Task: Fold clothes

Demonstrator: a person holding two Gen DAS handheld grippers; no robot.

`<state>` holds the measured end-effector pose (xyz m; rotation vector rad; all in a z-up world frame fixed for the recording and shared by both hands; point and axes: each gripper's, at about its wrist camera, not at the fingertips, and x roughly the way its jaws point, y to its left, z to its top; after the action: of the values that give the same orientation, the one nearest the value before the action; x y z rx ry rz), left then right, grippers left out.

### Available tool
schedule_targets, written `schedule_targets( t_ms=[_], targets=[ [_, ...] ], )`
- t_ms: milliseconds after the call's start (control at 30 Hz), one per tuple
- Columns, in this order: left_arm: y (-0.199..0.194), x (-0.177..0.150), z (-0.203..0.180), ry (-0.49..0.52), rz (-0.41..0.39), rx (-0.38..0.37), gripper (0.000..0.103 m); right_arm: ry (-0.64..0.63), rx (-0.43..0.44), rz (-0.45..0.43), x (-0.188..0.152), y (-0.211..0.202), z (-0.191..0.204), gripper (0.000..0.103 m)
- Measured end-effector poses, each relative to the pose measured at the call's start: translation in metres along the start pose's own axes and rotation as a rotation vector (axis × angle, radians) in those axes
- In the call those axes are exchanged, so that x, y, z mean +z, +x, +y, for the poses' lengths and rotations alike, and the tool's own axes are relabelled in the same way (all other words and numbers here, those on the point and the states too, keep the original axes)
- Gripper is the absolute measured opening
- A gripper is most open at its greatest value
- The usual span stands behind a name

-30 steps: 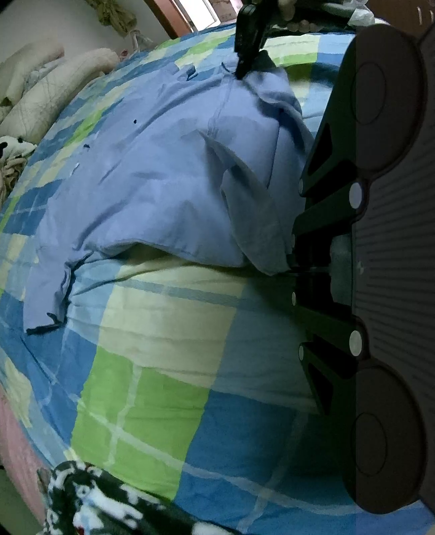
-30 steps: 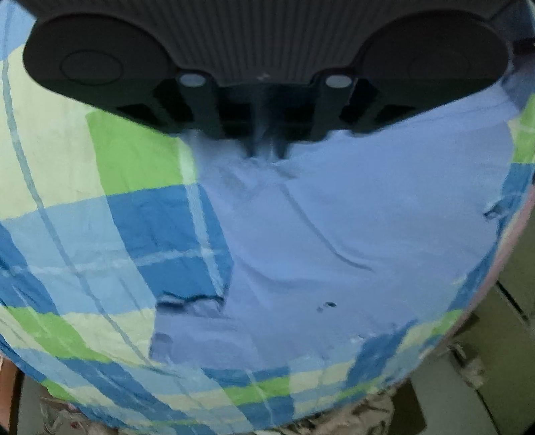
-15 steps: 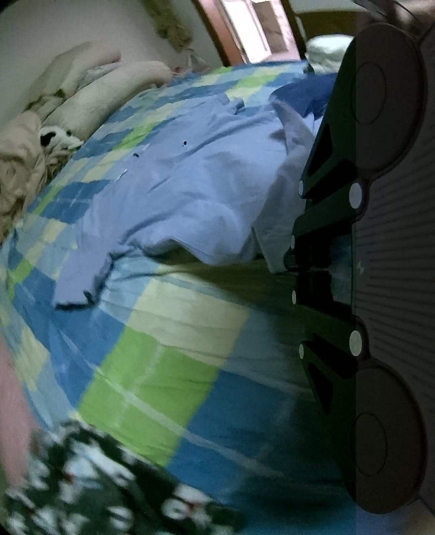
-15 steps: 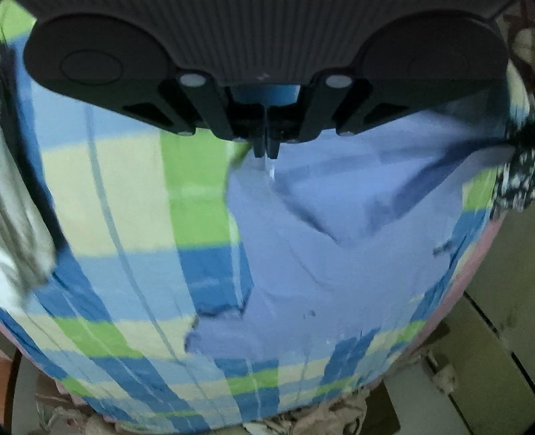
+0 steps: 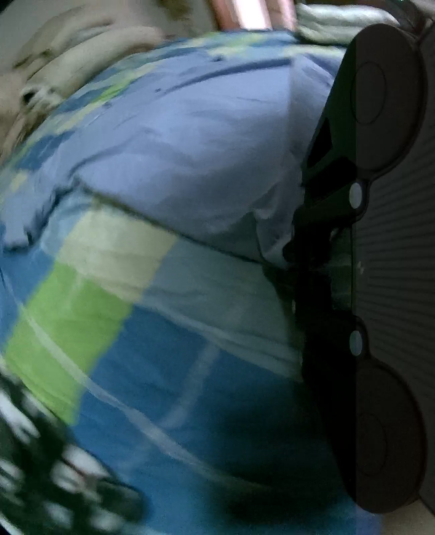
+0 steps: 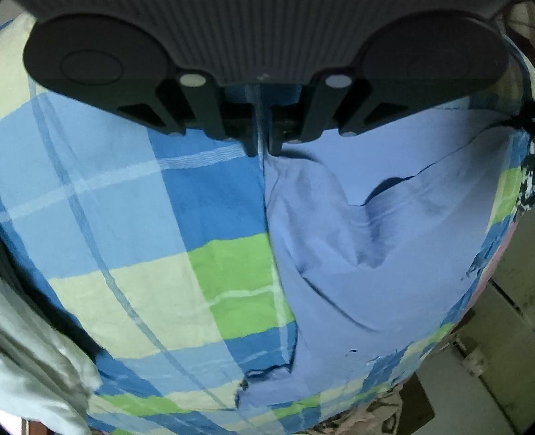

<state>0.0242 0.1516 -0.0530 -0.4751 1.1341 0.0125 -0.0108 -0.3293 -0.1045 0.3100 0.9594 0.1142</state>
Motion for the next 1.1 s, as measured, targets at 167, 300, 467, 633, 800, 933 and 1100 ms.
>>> schedule_targets(
  t_ms=[167,300,467,633,800,933,1100],
  targets=[
    [-0.003,-0.007,-0.031,0.238,-0.062,0.102,0.057,-0.259,-0.096,-0.039,0.001,0.002,0.03,0.029],
    [0.0,-0.02,-0.052,0.439,-0.092,0.191,0.057,-0.404,-0.16,-0.057,-0.001,0.01,0.046,0.032],
    [-0.005,-0.03,-0.06,0.532,-0.137,0.21,0.056,-0.451,-0.178,-0.072,0.001,0.012,0.05,0.032],
    [-0.005,-0.023,-0.076,0.556,-0.19,0.182,0.042,-0.482,-0.181,-0.082,0.004,0.015,0.054,0.032],
    [-0.006,-0.008,-0.071,0.421,-0.152,0.134,0.004,-0.518,-0.179,-0.084,0.0,0.012,0.061,0.03],
    [-0.023,0.011,-0.009,0.04,-0.114,0.011,0.003,-0.461,-0.138,-0.077,0.004,0.002,0.056,0.001],
    [-0.023,-0.005,0.064,-0.315,-0.047,-0.142,0.002,-0.423,-0.063,-0.076,-0.005,-0.013,0.051,0.001]
  ],
)
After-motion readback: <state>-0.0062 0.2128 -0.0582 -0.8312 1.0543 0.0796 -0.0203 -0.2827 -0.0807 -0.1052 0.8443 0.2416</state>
